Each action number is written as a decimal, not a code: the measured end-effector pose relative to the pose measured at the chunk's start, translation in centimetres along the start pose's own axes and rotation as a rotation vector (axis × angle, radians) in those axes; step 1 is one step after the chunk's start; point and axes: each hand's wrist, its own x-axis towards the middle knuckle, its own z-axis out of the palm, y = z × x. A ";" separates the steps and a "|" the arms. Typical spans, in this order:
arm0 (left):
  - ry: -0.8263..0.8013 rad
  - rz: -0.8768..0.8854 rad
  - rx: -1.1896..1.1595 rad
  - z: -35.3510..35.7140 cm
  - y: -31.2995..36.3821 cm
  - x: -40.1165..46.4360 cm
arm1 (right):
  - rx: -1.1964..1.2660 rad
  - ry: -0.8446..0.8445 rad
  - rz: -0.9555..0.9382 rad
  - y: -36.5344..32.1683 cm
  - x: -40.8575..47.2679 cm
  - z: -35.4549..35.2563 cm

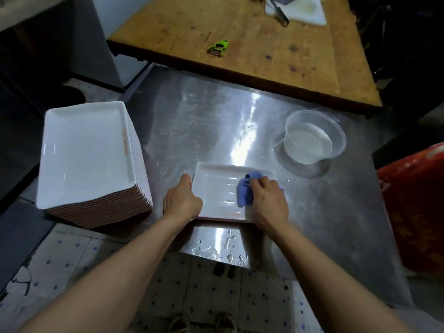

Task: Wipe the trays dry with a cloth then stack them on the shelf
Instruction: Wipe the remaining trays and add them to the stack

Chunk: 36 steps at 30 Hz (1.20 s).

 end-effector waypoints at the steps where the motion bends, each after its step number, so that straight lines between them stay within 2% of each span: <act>1: -0.001 -0.006 -0.004 0.1 0.0 0.0 | 0.039 -0.012 -0.046 -0.6 -0.7 0.3; 4: -0.010 -0.022 -0.007 0.3 0.0 0.0 | 0.103 -0.062 -0.179 -2.3 -2.1 1.1; 7: -0.013 -0.034 -0.007 0.2 0.0 0.0 | 0.119 -0.089 -0.215 -2.3 -2.6 1.1; 14: 0.026 -0.057 -0.005 0.1 0.6 -0.8 | -0.112 -0.039 -0.101 1.8 -4.5 -0.2; 18: 0.028 -0.073 -0.002 0.0 1.1 -1.3 | -0.257 -0.083 -0.117 2.5 -4.9 -1.0; 20: 0.029 -0.082 0.004 -0.1 1.1 -1.5 | -0.253 -0.095 -0.082 2.8 -5.2 -1.6; 22: 0.036 -0.092 0.005 0.0 1.1 -1.9 | -0.137 -0.050 -0.008 3.3 -5.7 -2.1; 26: 0.099 -0.049 0.109 0.3 1.7 -3.5 | 0.343 0.128 0.215 4.8 -6.9 -3.9; 29: 0.173 0.231 0.204 1.2 2.5 -5.3 | 0.684 0.154 0.402 5.4 -7.2 -4.8; 31: 0.146 0.436 0.250 2.2 3.2 -6.0 | 0.837 0.148 0.486 5.6 -7.3 -4.8; 34: 0.042 0.533 0.347 3.2 4.5 -6.3 | 0.910 0.176 0.530 6.1 -7.6 -4.4; 36: 0.037 0.557 0.452 3.8 5.0 -6.2 | 0.945 0.187 0.560 6.5 -7.9 -4.2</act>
